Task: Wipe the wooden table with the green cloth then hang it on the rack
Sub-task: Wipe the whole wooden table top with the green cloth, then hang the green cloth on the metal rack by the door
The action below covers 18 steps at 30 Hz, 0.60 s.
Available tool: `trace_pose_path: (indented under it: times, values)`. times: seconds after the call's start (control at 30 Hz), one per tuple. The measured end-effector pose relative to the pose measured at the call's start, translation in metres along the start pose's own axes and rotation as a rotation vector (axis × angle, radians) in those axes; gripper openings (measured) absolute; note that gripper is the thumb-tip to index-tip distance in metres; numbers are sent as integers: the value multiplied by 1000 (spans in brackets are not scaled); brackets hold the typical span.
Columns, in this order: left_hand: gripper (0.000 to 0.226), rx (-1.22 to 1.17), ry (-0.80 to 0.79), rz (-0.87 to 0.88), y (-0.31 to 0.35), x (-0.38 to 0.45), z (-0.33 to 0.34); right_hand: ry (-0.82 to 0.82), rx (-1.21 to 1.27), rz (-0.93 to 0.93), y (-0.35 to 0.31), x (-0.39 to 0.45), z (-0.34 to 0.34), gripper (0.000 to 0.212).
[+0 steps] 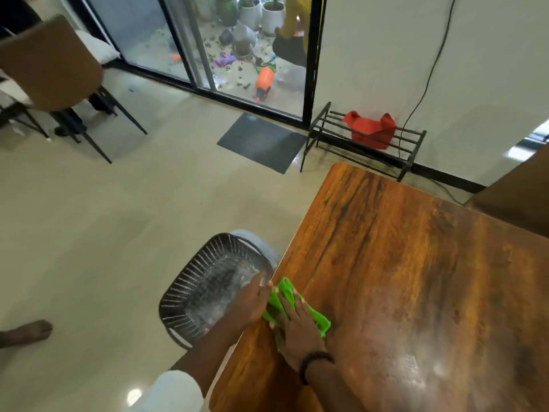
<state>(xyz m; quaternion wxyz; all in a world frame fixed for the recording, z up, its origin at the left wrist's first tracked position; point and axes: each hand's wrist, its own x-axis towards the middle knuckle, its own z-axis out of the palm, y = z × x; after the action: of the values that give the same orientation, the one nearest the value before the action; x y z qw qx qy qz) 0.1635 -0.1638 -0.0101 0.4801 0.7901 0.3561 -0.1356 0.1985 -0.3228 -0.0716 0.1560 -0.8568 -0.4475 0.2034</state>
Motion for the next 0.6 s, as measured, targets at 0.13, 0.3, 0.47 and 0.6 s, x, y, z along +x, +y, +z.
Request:
trace_pose_path:
  times: [0.13, 0.3, 0.47, 0.6]
  values:
    - [34, -142, 1, -7, -9, -43, -23, -67, 330, 43, -9, -1, -27, 47]
    - [40, -212, -11, 69, 9, -56, -81, 31, 844, 282, -76, 27, -108, 39]
    - [18, -524, 53, 145, 32, -62, -163, 66, 1760, 394, -168, 56, -157, 40]
    - [25, -656, -132, 174, 30, -84, -242, 76, 2055, 281, -243, 84, -179, 45]
